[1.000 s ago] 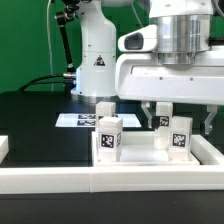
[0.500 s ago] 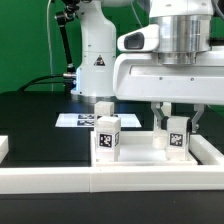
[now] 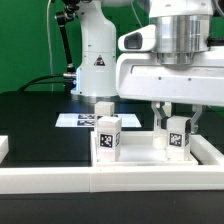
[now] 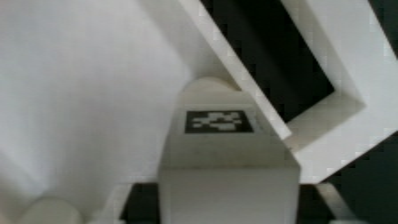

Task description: Assemble square table

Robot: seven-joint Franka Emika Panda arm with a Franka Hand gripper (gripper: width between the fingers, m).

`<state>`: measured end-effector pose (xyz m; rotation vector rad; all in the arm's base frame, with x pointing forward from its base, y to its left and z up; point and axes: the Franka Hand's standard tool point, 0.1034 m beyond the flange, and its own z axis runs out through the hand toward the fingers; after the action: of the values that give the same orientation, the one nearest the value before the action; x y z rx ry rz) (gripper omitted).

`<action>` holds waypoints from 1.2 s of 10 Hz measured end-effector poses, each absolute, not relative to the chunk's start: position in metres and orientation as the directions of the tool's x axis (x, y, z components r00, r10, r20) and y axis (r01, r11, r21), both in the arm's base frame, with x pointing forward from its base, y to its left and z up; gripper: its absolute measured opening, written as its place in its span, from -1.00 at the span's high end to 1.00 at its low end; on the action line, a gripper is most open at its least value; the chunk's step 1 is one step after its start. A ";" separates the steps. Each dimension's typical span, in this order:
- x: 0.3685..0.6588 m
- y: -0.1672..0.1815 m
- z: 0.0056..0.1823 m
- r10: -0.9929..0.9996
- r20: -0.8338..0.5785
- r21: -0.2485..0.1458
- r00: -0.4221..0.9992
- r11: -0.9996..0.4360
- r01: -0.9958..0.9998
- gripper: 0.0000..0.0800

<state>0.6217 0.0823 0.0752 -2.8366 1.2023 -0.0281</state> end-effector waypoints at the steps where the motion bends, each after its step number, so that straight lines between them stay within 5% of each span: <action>1: 0.621 0.085 0.075 -0.787 -0.009 -0.065 0.617 -0.615 -0.786 0.28; 8: 0.619 0.098 0.075 -0.988 -0.056 -0.047 -0.141 0.144 -0.989 0.27; 12: 0.619 0.098 0.076 -0.928 -0.069 -0.021 -0.365 0.368 -0.930 0.27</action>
Offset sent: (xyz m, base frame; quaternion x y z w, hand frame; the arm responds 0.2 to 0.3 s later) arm -0.0079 0.0009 -0.0030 0.0009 -0.0017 0.2773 0.9608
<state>0.6187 0.0978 0.0755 -1.7284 2.5397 0.0331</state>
